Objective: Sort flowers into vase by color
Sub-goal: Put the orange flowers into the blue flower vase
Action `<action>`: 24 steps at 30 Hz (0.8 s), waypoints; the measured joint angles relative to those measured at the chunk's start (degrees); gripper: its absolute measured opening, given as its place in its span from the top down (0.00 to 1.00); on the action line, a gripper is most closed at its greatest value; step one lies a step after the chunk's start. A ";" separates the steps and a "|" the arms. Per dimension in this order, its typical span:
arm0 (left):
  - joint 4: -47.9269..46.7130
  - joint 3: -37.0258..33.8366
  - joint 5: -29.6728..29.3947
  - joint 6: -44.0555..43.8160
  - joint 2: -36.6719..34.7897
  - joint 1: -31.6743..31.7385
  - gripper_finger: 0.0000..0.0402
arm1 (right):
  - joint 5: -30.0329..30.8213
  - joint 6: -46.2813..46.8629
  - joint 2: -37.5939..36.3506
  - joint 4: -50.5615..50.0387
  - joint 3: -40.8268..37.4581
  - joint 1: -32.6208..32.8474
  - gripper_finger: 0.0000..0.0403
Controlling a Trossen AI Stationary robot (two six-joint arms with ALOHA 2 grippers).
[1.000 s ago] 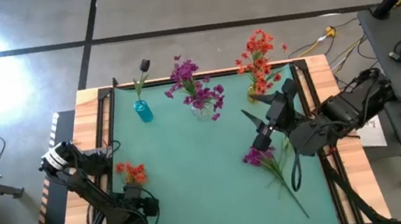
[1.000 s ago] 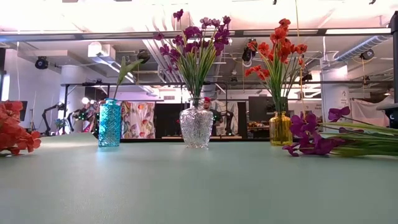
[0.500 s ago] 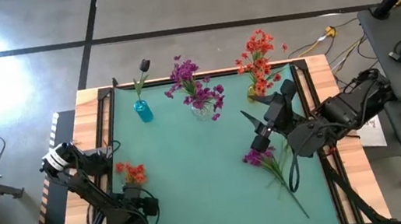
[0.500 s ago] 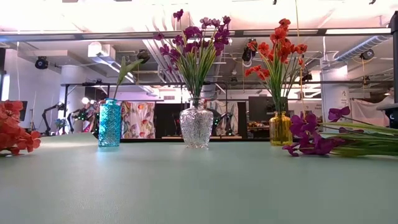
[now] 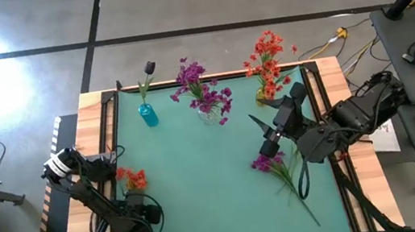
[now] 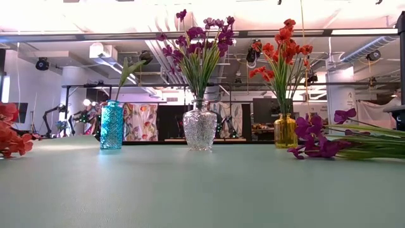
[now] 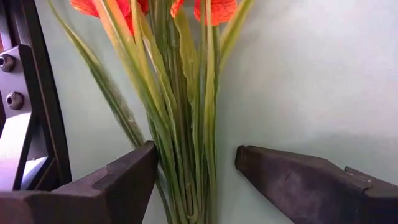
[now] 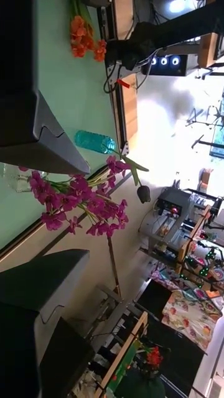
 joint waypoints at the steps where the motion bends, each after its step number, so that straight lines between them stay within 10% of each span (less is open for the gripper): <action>1: 0.02 0.00 -0.13 0.02 0.00 0.00 0.23 | 0.00 0.00 0.00 -0.05 -0.01 0.00 0.50; 8: 0.07 0.07 -0.85 0.17 -0.07 0.00 0.29 | 0.00 -0.76 0.00 -0.10 -0.02 0.00 0.50; 24: -3.93 2.54 -0.52 -0.89 -0.17 0.02 0.98 | -0.09 -1.11 -0.01 -0.30 -0.02 0.00 0.50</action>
